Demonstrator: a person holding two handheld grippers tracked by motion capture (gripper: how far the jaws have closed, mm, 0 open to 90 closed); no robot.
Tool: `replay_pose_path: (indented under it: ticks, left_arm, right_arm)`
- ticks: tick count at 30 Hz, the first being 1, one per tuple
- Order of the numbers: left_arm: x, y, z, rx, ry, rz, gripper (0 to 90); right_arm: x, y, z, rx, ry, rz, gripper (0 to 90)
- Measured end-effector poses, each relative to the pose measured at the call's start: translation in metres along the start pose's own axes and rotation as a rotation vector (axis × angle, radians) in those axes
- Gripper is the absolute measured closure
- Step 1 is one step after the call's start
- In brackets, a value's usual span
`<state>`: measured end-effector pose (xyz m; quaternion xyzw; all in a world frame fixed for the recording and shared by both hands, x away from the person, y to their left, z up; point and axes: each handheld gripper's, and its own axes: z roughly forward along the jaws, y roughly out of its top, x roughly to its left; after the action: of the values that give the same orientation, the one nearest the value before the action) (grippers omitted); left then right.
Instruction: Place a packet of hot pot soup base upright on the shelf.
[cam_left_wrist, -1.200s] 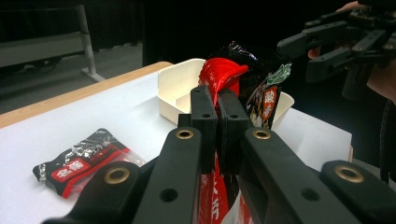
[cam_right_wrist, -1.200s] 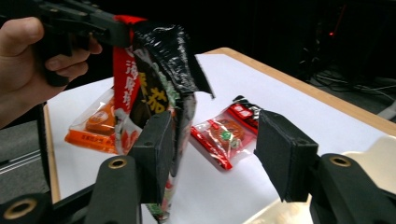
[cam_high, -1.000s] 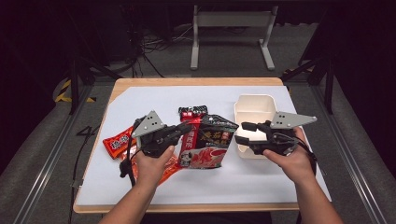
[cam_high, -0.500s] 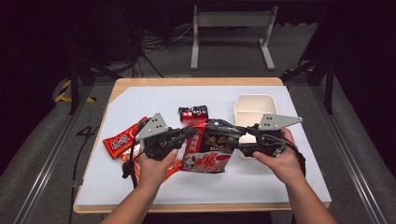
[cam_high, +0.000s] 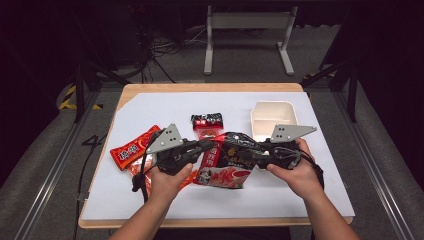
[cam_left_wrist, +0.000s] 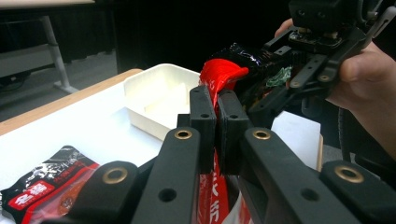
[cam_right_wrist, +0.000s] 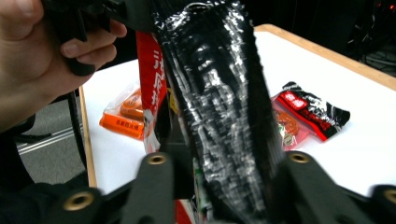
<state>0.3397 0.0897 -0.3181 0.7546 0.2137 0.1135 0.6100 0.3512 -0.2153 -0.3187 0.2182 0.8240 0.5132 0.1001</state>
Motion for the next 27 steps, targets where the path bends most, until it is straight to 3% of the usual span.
replay_pose_path:
  ticks: [19, 27]
  left_arm:
    - [0.008, -0.001, -0.002, 0.001, -0.006, -0.013, 86.7]
    - [0.01, -0.001, -0.001, 0.023, 0.021, -0.002, 83.0]
  right_arm:
    - [-0.002, 0.017, -0.003, 0.058, -0.013, -0.029, 79.0]
    - [-0.007, 0.025, -0.003, 0.068, 0.0, -0.032, 79.9]
